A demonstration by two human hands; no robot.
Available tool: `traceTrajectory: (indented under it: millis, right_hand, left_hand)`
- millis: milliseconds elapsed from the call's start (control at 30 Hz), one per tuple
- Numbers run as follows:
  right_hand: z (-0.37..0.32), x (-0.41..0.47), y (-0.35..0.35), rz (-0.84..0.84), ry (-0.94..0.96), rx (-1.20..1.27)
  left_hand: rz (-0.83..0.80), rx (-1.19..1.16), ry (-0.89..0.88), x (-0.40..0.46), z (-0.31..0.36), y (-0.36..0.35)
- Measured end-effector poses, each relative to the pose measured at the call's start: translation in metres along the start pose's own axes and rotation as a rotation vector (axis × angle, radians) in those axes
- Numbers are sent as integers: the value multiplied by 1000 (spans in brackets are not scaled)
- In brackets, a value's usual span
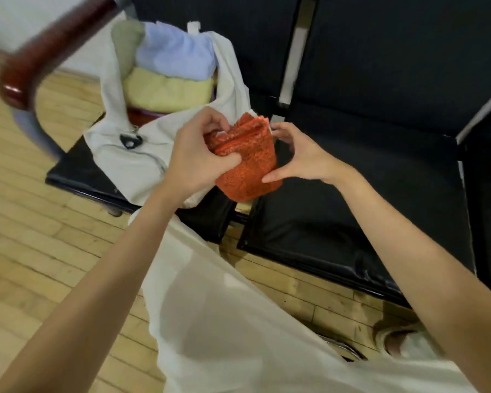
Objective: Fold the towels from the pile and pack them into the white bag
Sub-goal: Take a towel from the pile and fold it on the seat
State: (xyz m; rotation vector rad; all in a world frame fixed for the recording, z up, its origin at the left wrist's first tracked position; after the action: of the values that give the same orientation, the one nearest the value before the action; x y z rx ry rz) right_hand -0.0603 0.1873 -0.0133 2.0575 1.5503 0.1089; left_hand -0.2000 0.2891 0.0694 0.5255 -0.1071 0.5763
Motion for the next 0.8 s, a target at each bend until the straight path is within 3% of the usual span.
traceTrajectory:
  millis: [67,267,367,467,533,633,800]
  right_hand:
    - [-34,11,-10,-41,109,4]
    - [-78,41,-17,-34,186,17]
    - [-93,55,9,190,239,108]
    - [-101,77,37,403,253,407]
    - [-105,108,37,405,212,567]
    - [-123,154,34,405,217,560]
    - [-148,210,18,366,259,445]
  left_hand:
    - [23,-27,1,2,-3,12]
    - [181,-212,105,14,-23,57]
    - [416,-167,224,12,-55,105]
    - [673,163,421,0,-94,161]
    - [615,403,575,8,-123,177]
    - [460,637,732,30,-151,180]
    - [479,851,713,46,-153,184]
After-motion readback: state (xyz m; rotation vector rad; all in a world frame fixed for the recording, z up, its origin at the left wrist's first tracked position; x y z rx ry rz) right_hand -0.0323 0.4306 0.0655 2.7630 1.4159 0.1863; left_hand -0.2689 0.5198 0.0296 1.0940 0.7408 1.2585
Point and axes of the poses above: each hand's wrist, its own x-axis towards the middle knuckle, its own y-axis out of the back of the hand, z = x × y, the point moved 10 cm from there along x, towards the middle knuckle, and after that the axes turned 6 degrees about -z, right-handed, at the moved point
